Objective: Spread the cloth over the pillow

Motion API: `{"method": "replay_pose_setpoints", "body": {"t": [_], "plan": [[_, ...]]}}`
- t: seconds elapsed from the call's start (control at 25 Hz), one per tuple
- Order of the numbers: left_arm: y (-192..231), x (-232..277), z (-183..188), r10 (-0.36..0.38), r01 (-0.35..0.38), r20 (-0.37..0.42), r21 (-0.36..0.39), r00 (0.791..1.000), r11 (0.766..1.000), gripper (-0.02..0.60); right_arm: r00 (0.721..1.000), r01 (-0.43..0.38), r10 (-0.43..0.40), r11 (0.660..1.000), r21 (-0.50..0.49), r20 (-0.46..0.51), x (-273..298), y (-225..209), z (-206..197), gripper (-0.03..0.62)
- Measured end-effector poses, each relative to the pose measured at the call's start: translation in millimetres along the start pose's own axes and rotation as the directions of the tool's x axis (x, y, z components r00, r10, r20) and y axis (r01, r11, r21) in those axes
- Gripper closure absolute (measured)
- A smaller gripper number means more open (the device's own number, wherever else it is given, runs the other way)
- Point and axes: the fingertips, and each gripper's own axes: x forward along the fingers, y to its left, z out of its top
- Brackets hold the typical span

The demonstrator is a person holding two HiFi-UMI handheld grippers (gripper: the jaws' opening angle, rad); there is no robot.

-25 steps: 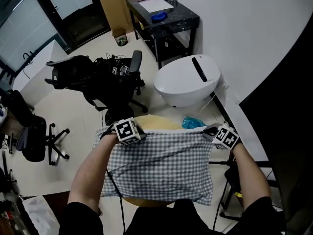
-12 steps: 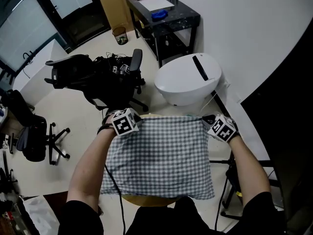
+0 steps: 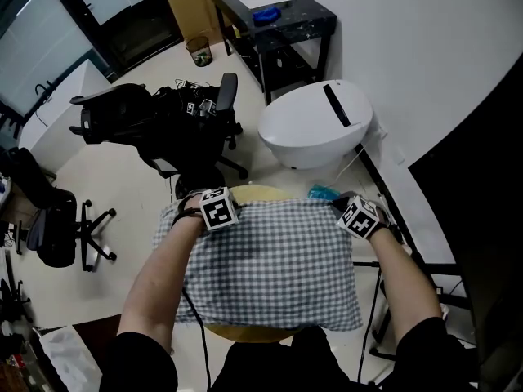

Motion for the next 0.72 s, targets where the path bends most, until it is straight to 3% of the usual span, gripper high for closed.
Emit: {"method": "replay_pose_setpoints", "body": {"t": [0.12,0.2,0.4,0.56,0.72], "plan": [[-2.5,5.6,-4.9,-0.004,0.004,-0.008,-0.02,1.0,1.0,0.567,1.0,0.005,-0.005,1.0,0.025,0.005,2.5,1.4,-1.9,0.551],[1.5,6.0,-8.5,0.019,-0.019,-0.016,-0.038,1.0,0.999,0.526,1.0,0.022,-0.022,0.999,0.036,0.012,-0.8,-3.0,-1.7,0.508],[18.0,-17.9,-3.0,0.132,-0.13,0.029,-0.056,0.991,0.99,0.448,0.997,0.057,-0.06,0.997,0.048,0.058,-27.5,-17.3,8.5,0.457],[24.9,-59.8,-13.1,0.236,-0.229,0.046,-0.121,0.971,0.966,0.447,0.99,0.096,-0.099,0.995,0.037,0.098,-59.6,-27.8,13.0,0.454],[11.1,-112.8,-18.4,0.341,-0.323,0.069,-0.187,0.938,0.928,0.448,0.981,0.114,-0.115,0.993,0.013,0.159,-95.8,-23.6,25.3,0.454]]}}
